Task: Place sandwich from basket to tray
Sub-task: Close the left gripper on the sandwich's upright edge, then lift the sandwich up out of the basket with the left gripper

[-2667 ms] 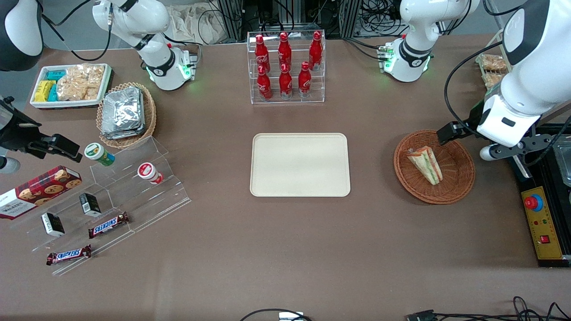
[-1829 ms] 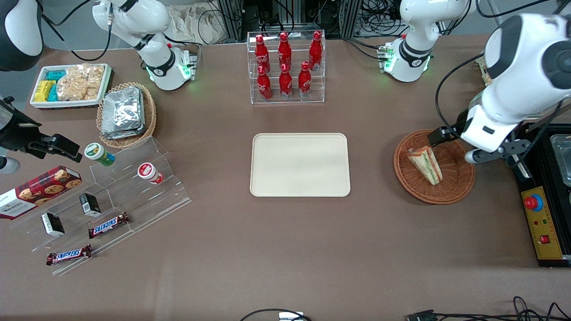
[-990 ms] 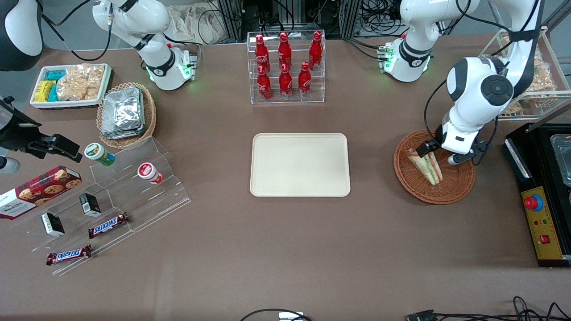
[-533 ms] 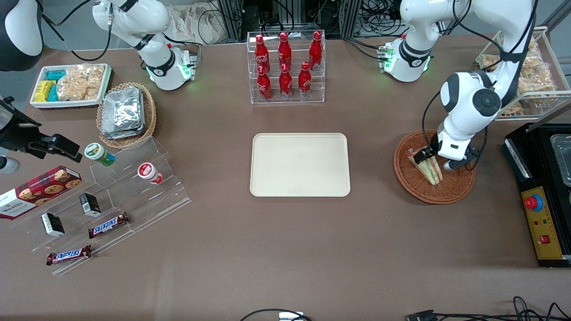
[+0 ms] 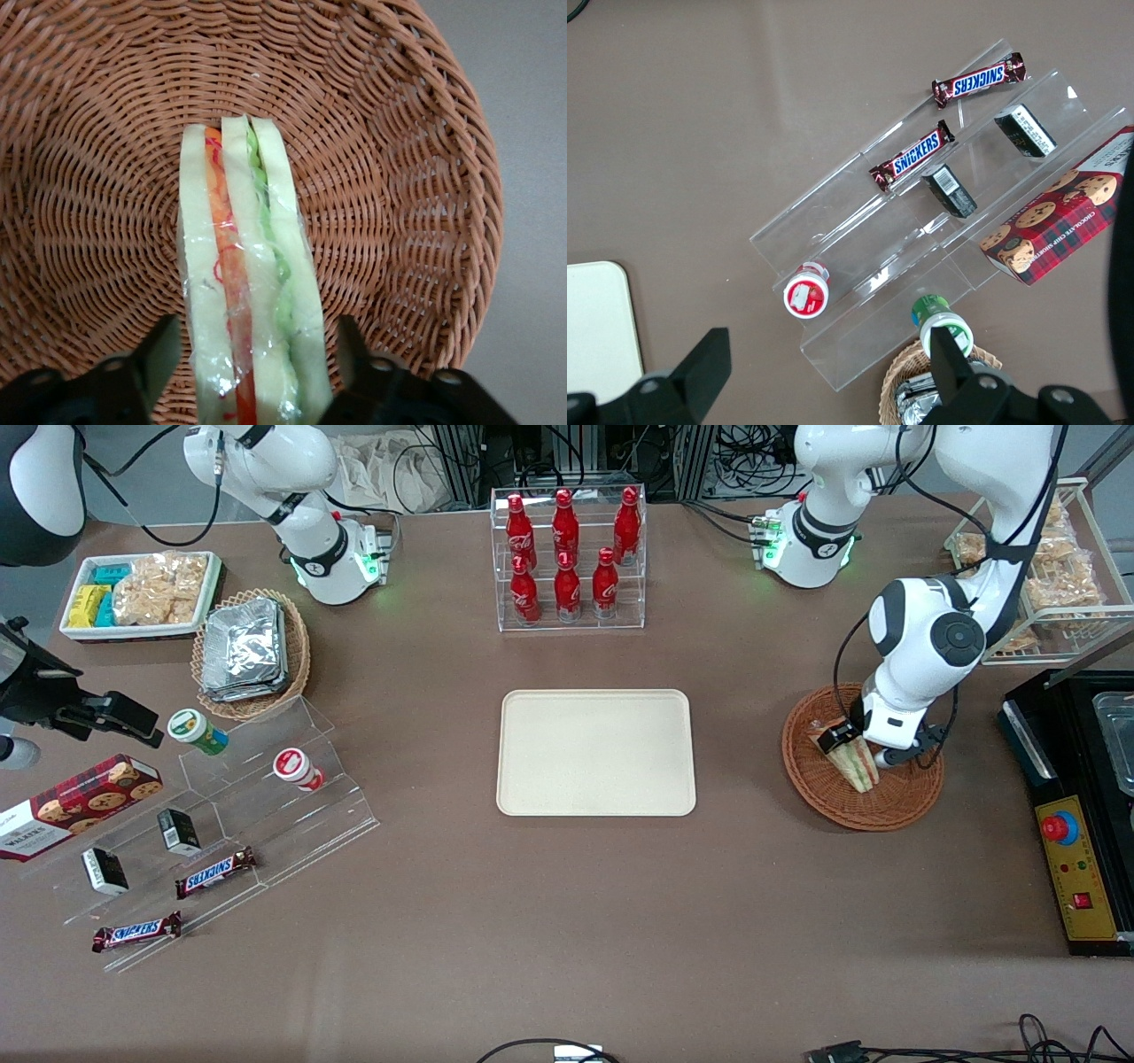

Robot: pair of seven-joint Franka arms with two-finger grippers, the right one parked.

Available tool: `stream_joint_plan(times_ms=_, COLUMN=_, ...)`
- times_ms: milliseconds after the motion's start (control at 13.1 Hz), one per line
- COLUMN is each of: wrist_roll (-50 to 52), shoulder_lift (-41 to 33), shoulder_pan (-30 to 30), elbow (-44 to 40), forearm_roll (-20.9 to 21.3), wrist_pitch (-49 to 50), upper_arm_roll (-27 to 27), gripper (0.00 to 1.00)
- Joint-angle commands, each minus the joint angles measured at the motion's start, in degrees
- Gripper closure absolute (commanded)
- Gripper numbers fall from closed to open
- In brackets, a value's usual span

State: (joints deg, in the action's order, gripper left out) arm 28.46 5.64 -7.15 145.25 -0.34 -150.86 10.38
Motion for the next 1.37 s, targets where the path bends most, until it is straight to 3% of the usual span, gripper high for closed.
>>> stream_joint_plan(times_ms=0, wrist_roll=0.19, shoulder_lift=0.25, shoulder_pan=-0.15, elbow=0.04, forearm_roll=-0.1, wrist_pitch=-1.1, upper_arm_roll=0.08, gripper=1.0)
stream_joint_plan(times_ms=381, wrist_roll=-0.34, shoulder_lift=-2.11, shoulder_pan=-0.15, elbow=-0.49, forearm_roll=-0.1, wrist_pitch=0.56, upper_arm_roll=-0.01, gripper=1.0)
stream_joint_plan(times_ms=686, wrist_roll=-3.56, shoulder_lift=-12.12, shoulder_pan=-0.06, elbow=-6.88, forearm_roll=0.07, wrist_pitch=21.34, upper_arm_roll=-0.27, gripper=1.0)
stream_joint_plan(times_ms=838, wrist_roll=-7.62, shoulder_lift=-13.72, shoulder_pan=-0.15, elbow=-14.33, forearm_roll=-0.02, wrist_pitch=33.29, upper_arm_roll=-0.36, gripper=1.0)
stream_joint_plan(times_ms=1143, wrist_roll=-10.35, shoulder_lift=-9.26, shoulder_pan=-0.15, elbow=-38.93, forearm_roll=-0.02, wrist_pitch=59.66, upper_arm_roll=-0.27, gripper=1.0)
stream_joint_plan(times_ms=1295, wrist_roll=-10.62, shoulder_lift=-6.18, shoulder_pan=-0.06, elbow=-46.69, forearm_roll=-0.1, wrist_pitch=65.41, upper_arm_roll=-0.19, gripper=1.0)
